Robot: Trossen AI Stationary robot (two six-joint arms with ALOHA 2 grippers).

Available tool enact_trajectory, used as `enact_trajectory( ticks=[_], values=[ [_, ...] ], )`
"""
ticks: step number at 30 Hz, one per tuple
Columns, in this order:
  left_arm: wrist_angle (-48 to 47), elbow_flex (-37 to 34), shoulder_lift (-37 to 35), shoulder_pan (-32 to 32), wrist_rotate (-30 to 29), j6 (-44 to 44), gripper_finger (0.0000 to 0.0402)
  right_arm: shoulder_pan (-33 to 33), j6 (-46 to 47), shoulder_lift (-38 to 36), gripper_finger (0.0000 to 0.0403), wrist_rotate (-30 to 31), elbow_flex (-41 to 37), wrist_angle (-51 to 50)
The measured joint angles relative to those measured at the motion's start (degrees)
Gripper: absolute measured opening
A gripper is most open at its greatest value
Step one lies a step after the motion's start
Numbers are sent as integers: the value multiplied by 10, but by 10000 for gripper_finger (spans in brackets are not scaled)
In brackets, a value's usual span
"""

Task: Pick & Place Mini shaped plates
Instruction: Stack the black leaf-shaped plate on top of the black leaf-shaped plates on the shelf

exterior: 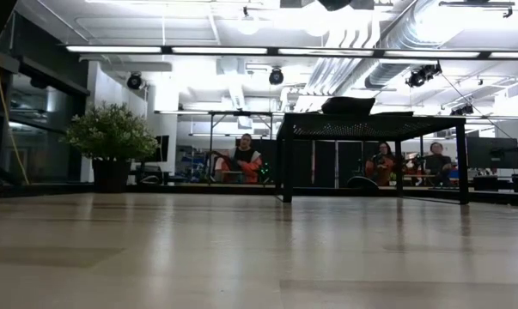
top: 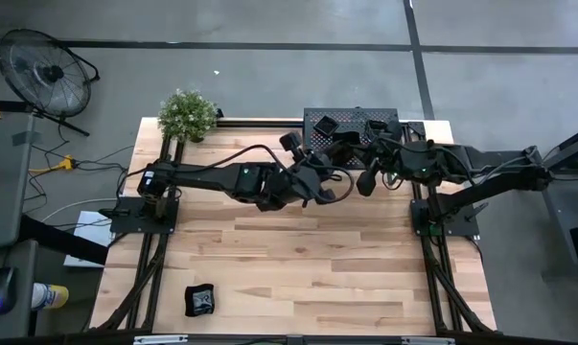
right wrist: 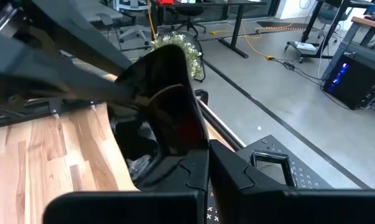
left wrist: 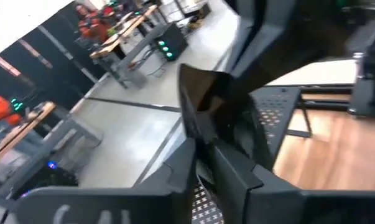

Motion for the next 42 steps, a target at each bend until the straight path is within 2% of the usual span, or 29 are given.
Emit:
enact_trajectory(
  ticks=[7,16,23,29,42],
  values=[
    [4,0,0,0,28,28,112,0,4,0,1,-2,0,5],
    [24,-1,2,0,-2,48,166,-25,18,1,0,-7,0,1],
    [10,0,-24,0,-2,23,172,-66,25,-3,0,-29,0,-35],
    [-59,0,-52,1,-3,-8,172,-100,28,-18,0,-49,0,-57],
    [-234,0,-73,20,-2,-158,172,-191,33,-38,0,-103,1,-81]
  ],
)
